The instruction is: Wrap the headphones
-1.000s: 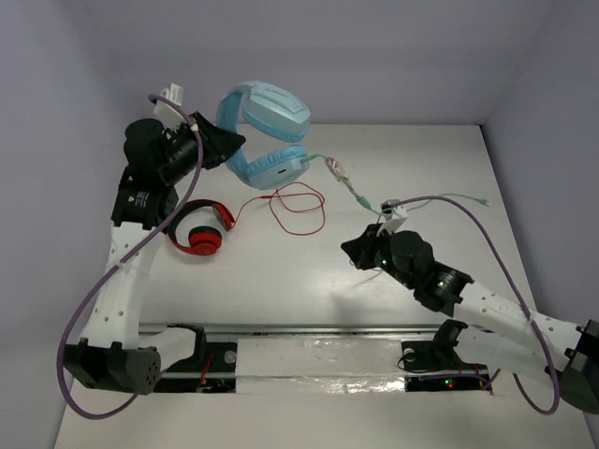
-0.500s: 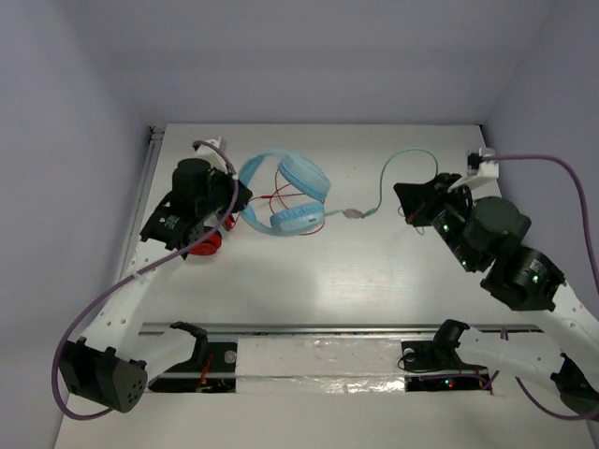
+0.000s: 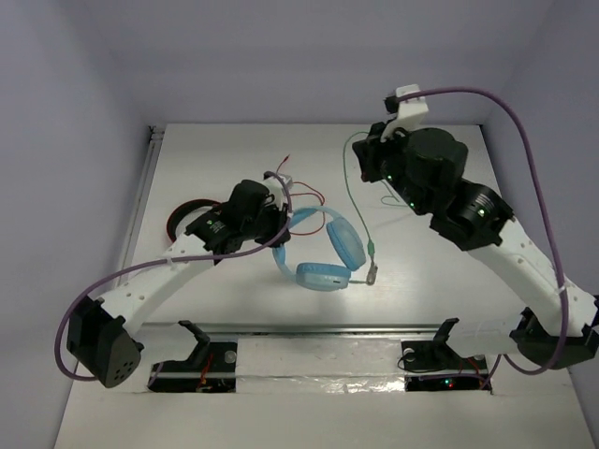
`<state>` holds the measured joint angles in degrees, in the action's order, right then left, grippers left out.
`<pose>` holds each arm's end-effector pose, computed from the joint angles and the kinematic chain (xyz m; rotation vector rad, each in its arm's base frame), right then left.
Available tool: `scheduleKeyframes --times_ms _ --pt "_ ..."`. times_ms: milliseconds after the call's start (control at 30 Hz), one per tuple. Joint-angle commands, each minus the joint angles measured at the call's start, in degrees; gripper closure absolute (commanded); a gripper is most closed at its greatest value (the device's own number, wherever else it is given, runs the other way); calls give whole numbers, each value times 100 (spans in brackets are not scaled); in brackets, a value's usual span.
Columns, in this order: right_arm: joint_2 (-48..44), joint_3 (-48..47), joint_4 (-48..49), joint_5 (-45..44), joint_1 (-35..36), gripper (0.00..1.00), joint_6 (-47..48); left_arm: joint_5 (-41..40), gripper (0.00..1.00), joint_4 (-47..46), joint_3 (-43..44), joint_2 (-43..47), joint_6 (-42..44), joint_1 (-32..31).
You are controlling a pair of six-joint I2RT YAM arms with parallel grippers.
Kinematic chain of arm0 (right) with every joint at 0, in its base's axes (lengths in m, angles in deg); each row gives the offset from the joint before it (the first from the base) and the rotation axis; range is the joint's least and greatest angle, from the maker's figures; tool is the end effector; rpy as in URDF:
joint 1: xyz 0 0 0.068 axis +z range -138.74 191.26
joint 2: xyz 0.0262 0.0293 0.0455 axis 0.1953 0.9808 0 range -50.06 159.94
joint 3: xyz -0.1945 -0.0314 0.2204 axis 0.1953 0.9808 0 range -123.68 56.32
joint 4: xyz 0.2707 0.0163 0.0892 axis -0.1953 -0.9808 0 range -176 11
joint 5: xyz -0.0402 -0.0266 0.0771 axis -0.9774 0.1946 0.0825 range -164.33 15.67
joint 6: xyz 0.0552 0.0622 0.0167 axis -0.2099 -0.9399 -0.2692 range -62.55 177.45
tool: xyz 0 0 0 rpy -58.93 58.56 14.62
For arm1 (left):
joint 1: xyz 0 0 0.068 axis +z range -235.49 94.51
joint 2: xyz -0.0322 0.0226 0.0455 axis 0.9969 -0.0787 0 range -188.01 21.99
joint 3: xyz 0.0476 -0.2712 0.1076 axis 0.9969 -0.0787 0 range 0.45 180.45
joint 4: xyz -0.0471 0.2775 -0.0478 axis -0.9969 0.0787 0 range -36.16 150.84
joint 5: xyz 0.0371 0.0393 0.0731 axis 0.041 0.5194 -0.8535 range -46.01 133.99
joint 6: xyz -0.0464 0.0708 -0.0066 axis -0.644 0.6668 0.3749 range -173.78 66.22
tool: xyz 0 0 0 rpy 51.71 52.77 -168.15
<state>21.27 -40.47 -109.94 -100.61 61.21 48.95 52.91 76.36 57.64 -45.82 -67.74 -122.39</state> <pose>0.2096 0.1981 0.5429 -0.2542 1.6518 0.3923 0.2425 -0.1966 0.3080 0.5332 2.1556 -0.6721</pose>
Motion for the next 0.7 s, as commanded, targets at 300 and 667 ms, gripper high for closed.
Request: scheduleKeyframes --times_ms 300,667 --pt "988 89 0 -87 23 100 173 1170 100 -1029 91 -5 -81 -1020" --pt "374 1355 580 79 -320 100 -337 2104 100 -2199 -112 1094 -757 -1020"
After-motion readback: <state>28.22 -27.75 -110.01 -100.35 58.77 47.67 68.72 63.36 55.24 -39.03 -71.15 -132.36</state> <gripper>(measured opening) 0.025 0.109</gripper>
